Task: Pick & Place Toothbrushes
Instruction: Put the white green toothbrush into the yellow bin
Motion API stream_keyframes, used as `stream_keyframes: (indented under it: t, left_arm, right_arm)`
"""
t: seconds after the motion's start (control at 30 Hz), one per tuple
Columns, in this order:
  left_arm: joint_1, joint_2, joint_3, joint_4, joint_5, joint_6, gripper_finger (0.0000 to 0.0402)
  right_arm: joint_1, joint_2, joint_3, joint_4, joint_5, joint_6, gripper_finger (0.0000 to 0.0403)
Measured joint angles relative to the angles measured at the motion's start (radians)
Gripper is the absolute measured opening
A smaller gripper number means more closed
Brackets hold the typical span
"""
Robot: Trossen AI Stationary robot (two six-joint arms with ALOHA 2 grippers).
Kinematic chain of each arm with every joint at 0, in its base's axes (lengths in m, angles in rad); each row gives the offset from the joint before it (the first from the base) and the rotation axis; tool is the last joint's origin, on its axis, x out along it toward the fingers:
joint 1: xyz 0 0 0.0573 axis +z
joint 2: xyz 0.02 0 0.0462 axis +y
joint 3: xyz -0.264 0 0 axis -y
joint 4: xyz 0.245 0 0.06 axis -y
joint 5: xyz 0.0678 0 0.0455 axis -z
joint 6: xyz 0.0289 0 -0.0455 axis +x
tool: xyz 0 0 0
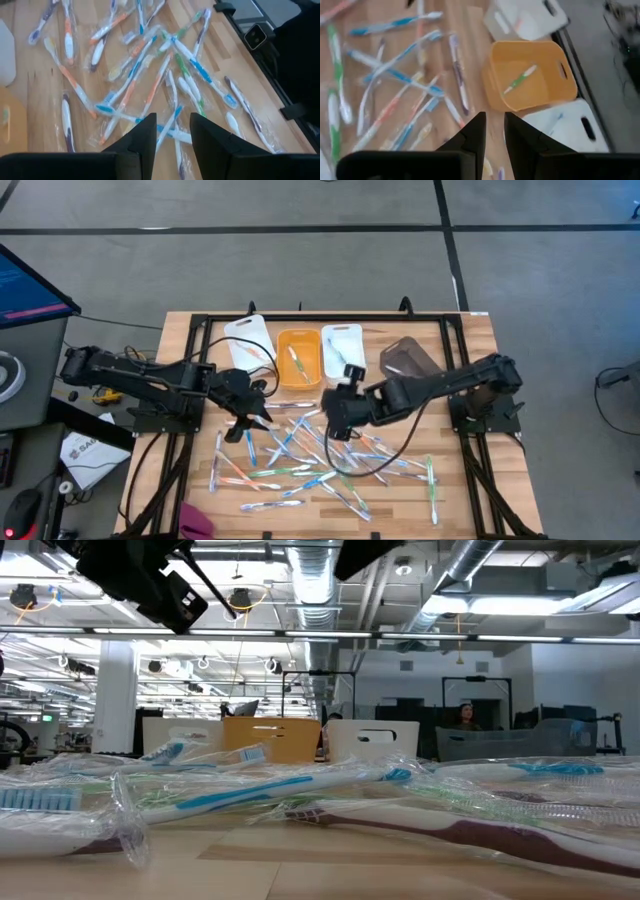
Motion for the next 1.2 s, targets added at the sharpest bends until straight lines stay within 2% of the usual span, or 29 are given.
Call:
stream_keyframes:
  t: [0.2,0.43,0.5,0.6,0.83,0.9,1.07,1.2]
  left_arm:
    - [0.000,-0.010,0.000,0.007,0.000,0.000,0.0111]
    - [0.000,-0.016,0.000,0.001,0.000,0.000,0.0111]
    - [0.000,-0.016,0.000,0.000,0.000,0.000,0.0111]
    - [0.000,-0.016,0.000,-0.003,0.000,0.000,0.0111]
    - [-0.001,-0.016,0.000,-0.004,0.000,0.007,0.0111]
    - [-0.001,-0.016,0.000,-0.004,0.000,0.007,0.0111]
    - [-0.001,-0.015,0.000,-0.004,0.000,0.008,0.0111]
    - [-0.001,-0.015,0.000,-0.005,0.000,0.008,0.0111]
  right_arm:
    - [0.015,0.067,0.000,0.028,-0.015,-0.049,0.0064]
    - [0.013,0.164,0.000,0.043,-0.027,-0.017,0.0064]
    - [0.006,0.183,0.000,-0.016,0.005,0.051,0.0064]
    - [-0.011,0.194,0.000,-0.200,0.031,0.191,0.0064]
    - [-0.012,0.165,0.000,-0.599,0.036,0.643,0.0063]
    - [0.001,0.160,0.000,-0.649,0.036,0.720,0.0063]
    - [0.043,0.131,-0.013,-0.639,-0.048,0.717,0.0063]
    - [0.073,0.138,-0.018,-0.635,-0.069,0.723,0.0063]
